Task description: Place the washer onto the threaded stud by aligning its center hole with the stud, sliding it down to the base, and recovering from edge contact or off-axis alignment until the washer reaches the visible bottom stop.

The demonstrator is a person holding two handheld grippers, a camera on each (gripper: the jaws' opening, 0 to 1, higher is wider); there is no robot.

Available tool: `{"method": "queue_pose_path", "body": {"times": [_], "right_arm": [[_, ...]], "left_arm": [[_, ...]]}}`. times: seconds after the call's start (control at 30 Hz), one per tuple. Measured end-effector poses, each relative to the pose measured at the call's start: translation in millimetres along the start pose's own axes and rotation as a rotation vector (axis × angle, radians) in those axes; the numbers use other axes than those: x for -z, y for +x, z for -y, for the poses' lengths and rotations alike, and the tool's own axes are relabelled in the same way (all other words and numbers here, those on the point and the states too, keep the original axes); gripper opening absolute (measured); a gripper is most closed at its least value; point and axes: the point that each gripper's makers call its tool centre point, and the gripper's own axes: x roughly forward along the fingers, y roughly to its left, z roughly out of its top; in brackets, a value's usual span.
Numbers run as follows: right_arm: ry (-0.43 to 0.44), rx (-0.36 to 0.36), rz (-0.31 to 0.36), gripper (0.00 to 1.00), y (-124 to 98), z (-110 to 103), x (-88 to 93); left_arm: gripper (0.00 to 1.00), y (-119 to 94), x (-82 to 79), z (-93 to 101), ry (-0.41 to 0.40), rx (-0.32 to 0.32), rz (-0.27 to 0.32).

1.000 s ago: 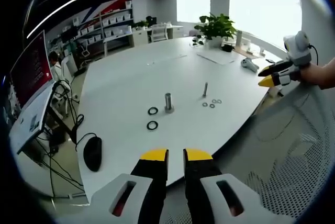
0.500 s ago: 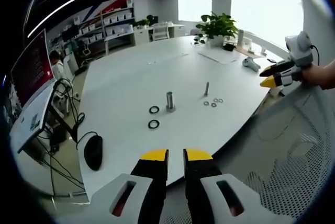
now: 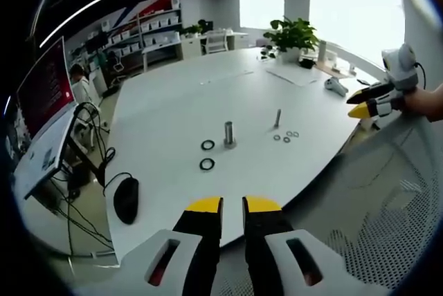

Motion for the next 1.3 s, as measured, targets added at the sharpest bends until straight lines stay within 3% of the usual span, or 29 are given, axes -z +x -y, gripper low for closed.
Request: {"method": "queue_pose_path", "body": {"times": [0.4,0.67,0.93,1.3], "right_arm": [[0.020,-0.045,0.017,0.35,2,-10,-2.3],[0.042,-0.084,0.065,0.35,0,-19,-9.5],[0.032,-0.116,0.056,0.35,0,-25,-9.9],[0.015,-0.150,0.059,0.36,-4,-35,-13.2]], "left_arm": [[0.09,2,8.0,-3.2,-0.007,-0.007,-0.043],[0.09,6,14.4,-6.4,0.002,-0.003,-0.071],[0.08,6,22.3,-7.9,0.006,-0.018,-0.118],[0.09,2,18.4,-9.9,-0.005,-0.039,-0.099]]}}
